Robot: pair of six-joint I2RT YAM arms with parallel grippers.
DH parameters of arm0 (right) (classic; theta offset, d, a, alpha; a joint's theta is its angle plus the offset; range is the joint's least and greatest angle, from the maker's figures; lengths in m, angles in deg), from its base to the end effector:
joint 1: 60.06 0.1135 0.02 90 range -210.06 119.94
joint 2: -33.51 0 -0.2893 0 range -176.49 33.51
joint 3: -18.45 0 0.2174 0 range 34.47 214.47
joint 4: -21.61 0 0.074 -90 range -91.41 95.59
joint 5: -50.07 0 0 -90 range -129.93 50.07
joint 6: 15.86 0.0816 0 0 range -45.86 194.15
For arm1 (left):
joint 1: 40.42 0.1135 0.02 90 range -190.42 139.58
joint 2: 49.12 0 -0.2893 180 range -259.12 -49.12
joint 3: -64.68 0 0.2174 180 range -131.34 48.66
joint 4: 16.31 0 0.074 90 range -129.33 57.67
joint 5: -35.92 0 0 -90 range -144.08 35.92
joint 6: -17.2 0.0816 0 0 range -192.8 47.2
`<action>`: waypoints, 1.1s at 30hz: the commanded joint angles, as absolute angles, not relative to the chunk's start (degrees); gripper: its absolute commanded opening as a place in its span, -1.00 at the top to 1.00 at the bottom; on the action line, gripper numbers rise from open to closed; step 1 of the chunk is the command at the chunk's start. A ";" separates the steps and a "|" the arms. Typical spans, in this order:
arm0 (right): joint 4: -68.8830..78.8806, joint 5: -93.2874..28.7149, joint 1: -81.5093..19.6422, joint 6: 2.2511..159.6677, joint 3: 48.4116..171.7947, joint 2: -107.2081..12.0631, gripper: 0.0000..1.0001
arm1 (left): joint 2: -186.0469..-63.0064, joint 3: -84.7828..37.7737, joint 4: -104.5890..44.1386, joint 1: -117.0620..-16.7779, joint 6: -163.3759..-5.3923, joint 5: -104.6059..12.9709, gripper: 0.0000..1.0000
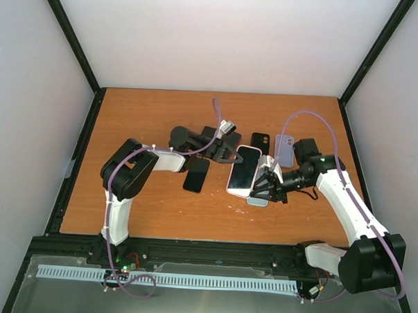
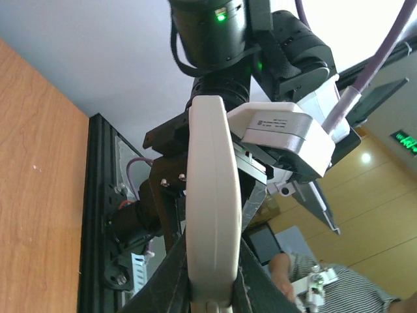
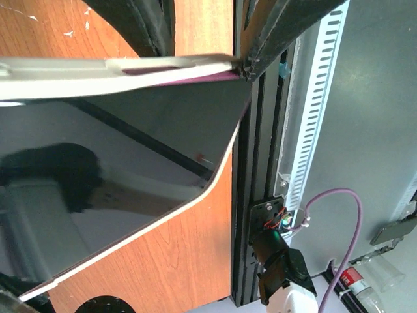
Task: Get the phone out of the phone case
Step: Pick up the phone at the center of the board, then remove the phone case from the phone.
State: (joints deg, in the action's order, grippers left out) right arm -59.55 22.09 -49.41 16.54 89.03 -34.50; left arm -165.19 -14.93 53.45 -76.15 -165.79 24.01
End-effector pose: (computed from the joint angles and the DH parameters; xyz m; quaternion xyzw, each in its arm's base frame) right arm 0.1351 0.0987 0.2814 -0.5208 0.6773 0.4363 0.2824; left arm 0.2764 -0.2972 0.2940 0.3099 0.5893 -0.7456 0.0261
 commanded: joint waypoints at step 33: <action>-56.47 21.27 -49.43 17.21 88.87 -32.48 0.09 | -150.93 -19.02 18.93 -73.91 -132.67 18.09 0.99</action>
